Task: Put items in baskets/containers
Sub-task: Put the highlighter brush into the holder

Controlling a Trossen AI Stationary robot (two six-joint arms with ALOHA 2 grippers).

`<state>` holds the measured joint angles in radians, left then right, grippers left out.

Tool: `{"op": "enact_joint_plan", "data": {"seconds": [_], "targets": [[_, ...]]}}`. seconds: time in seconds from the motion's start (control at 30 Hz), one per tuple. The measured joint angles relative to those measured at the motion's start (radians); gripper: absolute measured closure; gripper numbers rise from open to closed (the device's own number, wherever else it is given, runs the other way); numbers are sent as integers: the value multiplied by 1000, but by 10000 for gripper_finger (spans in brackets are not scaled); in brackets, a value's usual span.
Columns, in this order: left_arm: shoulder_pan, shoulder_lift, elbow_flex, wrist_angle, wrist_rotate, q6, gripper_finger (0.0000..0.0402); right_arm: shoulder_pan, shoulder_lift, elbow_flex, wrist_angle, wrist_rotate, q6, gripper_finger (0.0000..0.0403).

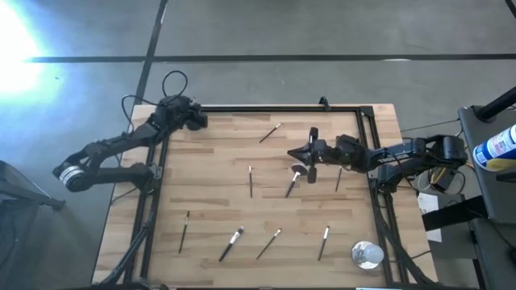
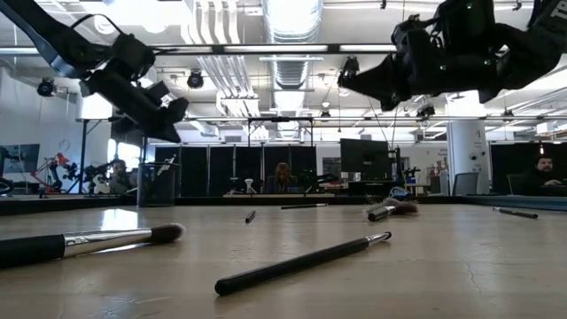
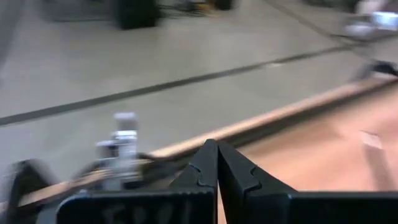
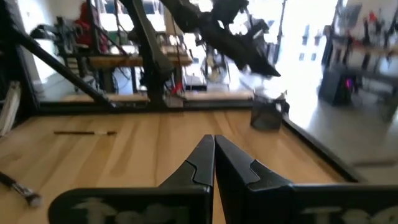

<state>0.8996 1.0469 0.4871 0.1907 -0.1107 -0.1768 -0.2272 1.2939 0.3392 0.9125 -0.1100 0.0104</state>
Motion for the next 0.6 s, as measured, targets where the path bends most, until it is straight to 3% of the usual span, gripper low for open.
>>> {"op": "enact_joint_plan", "data": {"seconds": [0.1,0.2,0.4,0.6], "targets": [[-34,-8,-2,2,139,6,399,-2,-18,16,-156,16,48,394],[-109,-4,-17,33,204,-1,401,-2,-59,68,-404,28,92,393],[-336,0,-82,195,205,14,401,0,-96,196,-947,15,-8,349],[-448,0,-122,227,153,20,401,2,-8,270,-1145,-3,-115,270]]}}
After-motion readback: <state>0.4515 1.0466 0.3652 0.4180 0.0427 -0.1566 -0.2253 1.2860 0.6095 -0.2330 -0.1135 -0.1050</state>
